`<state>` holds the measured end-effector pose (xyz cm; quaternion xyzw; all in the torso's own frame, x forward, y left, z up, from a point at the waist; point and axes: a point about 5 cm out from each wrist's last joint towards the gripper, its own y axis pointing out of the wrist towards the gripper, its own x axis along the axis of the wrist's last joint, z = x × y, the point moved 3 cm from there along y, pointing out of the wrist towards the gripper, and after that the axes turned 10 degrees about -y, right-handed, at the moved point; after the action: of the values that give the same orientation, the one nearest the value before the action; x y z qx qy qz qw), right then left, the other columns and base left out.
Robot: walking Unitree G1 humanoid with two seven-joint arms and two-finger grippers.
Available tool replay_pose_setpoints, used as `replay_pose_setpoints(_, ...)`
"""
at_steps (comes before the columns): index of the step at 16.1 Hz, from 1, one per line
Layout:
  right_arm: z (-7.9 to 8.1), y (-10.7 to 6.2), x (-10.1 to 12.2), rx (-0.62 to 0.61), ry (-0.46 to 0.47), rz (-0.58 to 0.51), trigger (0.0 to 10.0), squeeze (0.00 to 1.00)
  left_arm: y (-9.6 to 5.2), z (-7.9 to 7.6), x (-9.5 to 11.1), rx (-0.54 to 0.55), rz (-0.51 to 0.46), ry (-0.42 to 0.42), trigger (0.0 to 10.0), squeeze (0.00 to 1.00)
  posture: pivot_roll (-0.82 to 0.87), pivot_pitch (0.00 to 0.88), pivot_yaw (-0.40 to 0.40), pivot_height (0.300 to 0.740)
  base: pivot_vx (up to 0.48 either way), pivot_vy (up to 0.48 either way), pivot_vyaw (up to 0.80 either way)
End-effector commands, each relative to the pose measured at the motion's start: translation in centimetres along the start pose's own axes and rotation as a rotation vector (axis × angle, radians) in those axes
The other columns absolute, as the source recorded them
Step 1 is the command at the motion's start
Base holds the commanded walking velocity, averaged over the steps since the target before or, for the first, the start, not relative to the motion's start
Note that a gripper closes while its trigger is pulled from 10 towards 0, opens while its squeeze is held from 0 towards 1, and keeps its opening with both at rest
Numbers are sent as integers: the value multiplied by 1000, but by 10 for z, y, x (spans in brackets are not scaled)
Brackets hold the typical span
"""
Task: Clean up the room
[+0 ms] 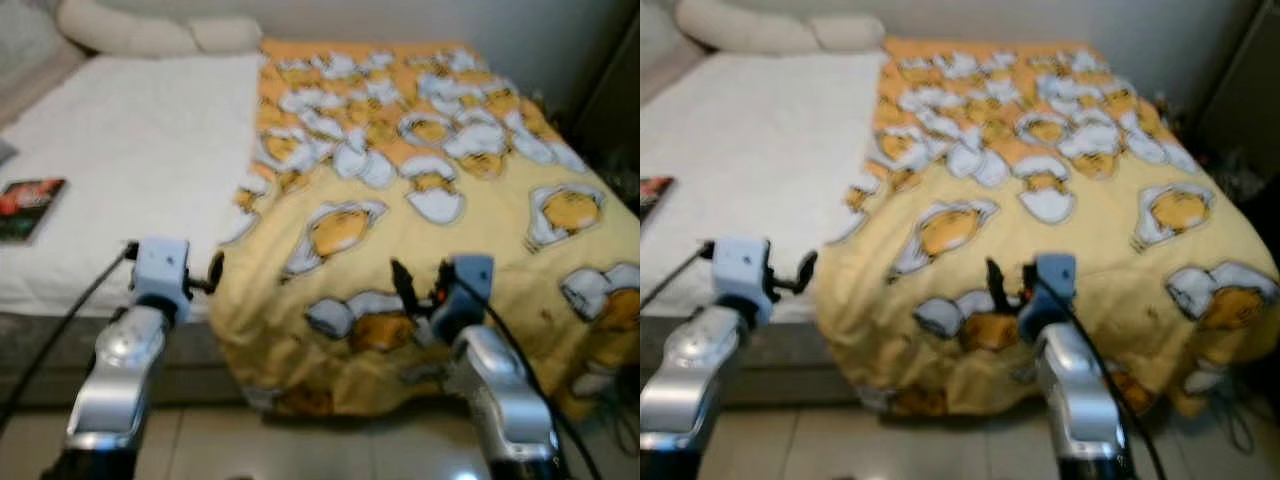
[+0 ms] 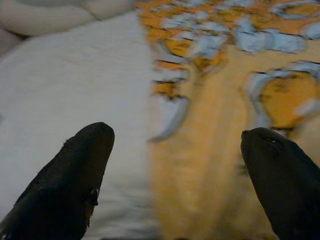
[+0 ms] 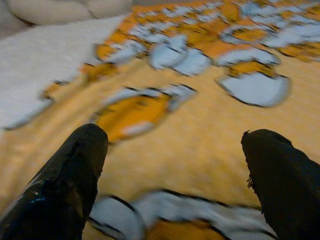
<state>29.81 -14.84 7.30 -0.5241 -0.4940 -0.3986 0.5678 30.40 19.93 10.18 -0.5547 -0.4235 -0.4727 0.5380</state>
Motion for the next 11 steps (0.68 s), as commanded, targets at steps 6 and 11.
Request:
replay_pose_setpoints(6,-7,7,-3,-48,39,23,10000,1000,7,1,5,-16,0,24,10000,0,-46,0,13,740,0,-361,0)
replay_pose_setpoints(11,-6,11,-4,-42,41,30,10000,1000,12,3,6,-18,0,25,10000,0,-36,0,5,740,0,-360,0)
